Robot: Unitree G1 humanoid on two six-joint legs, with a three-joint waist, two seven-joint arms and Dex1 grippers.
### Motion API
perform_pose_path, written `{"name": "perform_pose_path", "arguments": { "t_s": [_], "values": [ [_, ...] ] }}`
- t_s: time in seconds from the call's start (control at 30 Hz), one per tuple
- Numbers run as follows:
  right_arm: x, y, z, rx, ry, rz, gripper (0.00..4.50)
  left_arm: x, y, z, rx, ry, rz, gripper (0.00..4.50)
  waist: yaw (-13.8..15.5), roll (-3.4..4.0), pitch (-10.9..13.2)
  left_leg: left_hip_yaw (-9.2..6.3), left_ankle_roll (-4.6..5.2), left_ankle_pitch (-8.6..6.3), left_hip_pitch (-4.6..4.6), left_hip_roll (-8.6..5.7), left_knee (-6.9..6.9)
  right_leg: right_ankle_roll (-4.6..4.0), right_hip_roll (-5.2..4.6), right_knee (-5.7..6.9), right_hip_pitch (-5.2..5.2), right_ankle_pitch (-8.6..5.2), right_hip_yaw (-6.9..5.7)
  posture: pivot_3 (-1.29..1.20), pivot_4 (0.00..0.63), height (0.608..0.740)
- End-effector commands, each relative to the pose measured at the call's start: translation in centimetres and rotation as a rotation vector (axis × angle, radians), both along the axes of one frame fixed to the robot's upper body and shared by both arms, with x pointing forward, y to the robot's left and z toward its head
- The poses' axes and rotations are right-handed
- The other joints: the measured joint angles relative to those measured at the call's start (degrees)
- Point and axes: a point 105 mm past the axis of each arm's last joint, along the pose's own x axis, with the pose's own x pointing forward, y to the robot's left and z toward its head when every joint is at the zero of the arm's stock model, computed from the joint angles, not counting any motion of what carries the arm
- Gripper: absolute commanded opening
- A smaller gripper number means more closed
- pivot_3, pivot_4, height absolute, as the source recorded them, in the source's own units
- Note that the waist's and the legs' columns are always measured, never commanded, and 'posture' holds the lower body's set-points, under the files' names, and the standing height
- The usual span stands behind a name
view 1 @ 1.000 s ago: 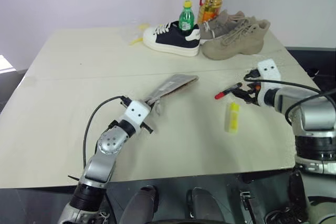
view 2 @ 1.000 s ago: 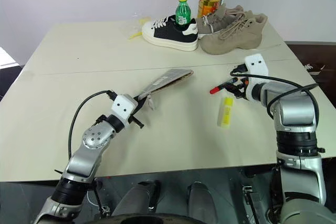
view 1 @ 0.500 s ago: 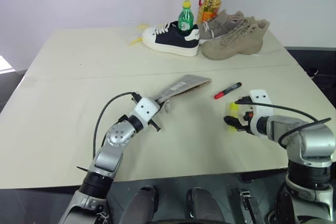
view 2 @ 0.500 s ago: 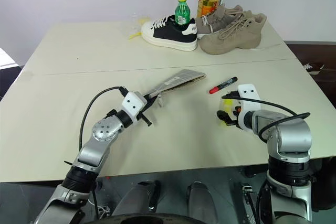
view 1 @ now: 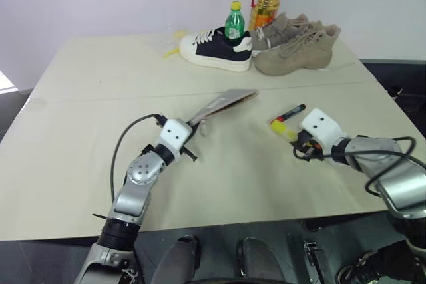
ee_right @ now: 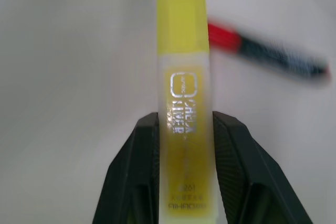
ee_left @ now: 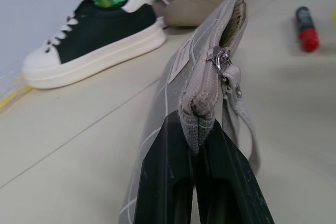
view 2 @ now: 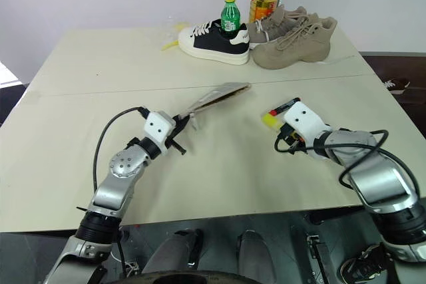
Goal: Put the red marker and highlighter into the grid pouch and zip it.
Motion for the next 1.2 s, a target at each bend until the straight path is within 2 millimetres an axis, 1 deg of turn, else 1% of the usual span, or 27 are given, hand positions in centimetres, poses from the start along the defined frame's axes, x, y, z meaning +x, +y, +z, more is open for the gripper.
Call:
{"name": "perform_pose_path", "arguments": {
  "t_s": [0.03,0.13,0.2,0.27,0.47,0.8,0.87,0.97,1.07,1.1,1.2],
  "values": [
    [0.5,1.8,3.3,0.033,-0.137,0.128,0.86,-0.6,0.7,1.9,-0.026,-0.065,-0.017,0.0,-0.1,-0.04,0.0,-0.01,0.0,0.0,0.0,0.01,0.01,0.0,0.0,0.0,0.01,0.0,0.0,0.0,0.15,0.74],
    [2.9,3.4,4.6,0.083,-0.218,0.111,0.86,-1.2,1.0,2.3,-0.027,-0.073,-0.027,0.0,0.1,-0.11,0.0,0.03,-0.01,0.01,0.05,0.02,0.06,-0.05,-0.02,0.01,0.04,0.07,0.03,0.0,0.15,0.74],
    [4.0,4.4,4.8,0.093,-0.248,0.106,0.86,-1.5,1.1,2.3,-0.025,-0.071,-0.035,0.0,0.4,-0.14,0.0,0.04,-0.01,0.01,0.03,0.04,0.07,-0.14,-0.03,-0.01,0.02,0.14,0.03,0.0,0.15,0.74],
    [4.6,4.9,4.7,0.098,-0.259,0.103,0.86,-1.8,1.0,2.2,-0.017,-0.067,-0.041,0.0,0.7,-0.16,0.0,-0.01,-0.02,0.01,0.01,0.04,0.06,-0.14,-0.03,-0.05,0.01,0.13,0.03,0.0,0.15,0.74],
    [5.3,6.3,4.5,0.099,-0.252,0.134,0.86,-2.6,1.1,2.0,-0.009,-0.06,-0.045,0.0,0.5,-0.15,0.0,-0.06,0.04,-0.03,-0.08,-0.08,0.0,-0.12,-0.08,-0.19,-0.03,0.15,0.04,0.0,0.15,0.74],
    [5.6,6.8,4.2,0.069,-0.254,0.168,0.86,-3.1,0.7,1.9,-0.003,-0.05,-0.069,0.0,0.5,-0.14,0.0,-0.05,0.03,-0.02,-0.05,-0.02,0.0,-0.12,-0.05,-0.19,-0.02,0.16,0.04,0.0,0.15,0.74],
    [5.6,6.8,4.0,0.03,-0.266,0.186,0.86,-3.3,0.5,1.9,0.008,-0.052,-0.086,0.0,0.5,-0.14,0.0,-0.05,0.03,-0.02,-0.05,-0.03,0.0,-0.12,-0.05,-0.19,-0.03,0.16,0.04,0.0,0.15,0.74],
    [5.3,6.9,3.9,-0.085,-0.315,0.246,0.86,-3.6,0.2,1.8,0.052,-0.059,-0.121,0.0,0.5,-0.13,0.0,-0.04,0.03,-0.02,-0.05,-0.03,-0.01,-0.12,-0.05,-0.19,-0.03,0.16,0.03,0.0,0.15,0.74],
    [4.8,7.0,3.6,-0.287,-0.397,0.372,0.86,-4.0,-0.1,1.5,0.109,-0.055,-0.171,0.0,0.5,-0.12,0.0,-0.01,0.03,-0.02,-0.05,-0.03,0.0,-0.12,-0.06,-0.19,-0.03,0.16,0.03,0.0,0.15,0.74],
    [4.5,6.8,2.8,-0.324,-0.407,0.402,0.86,-4.2,-0.2,1.4,0.123,-0.052,-0.189,0.0,0.5,-0.12,0.0,0.0,0.03,-0.02,-0.05,-0.03,0.0,-0.12,-0.06,-0.19,-0.03,0.16,0.03,0.0,0.15,0.74],
    [4.1,8.0,3.3,-0.458,-0.488,0.557,0.86,-5.1,-0.6,1.4,0.17,-0.023,-0.287,0.0,0.3,-0.08,0.0,0.0,0.02,-0.02,-0.04,-0.02,-0.01,-0.12,-0.05,-0.19,-0.03,0.16,0.04,0.0,0.15,0.74]
  ]
}}
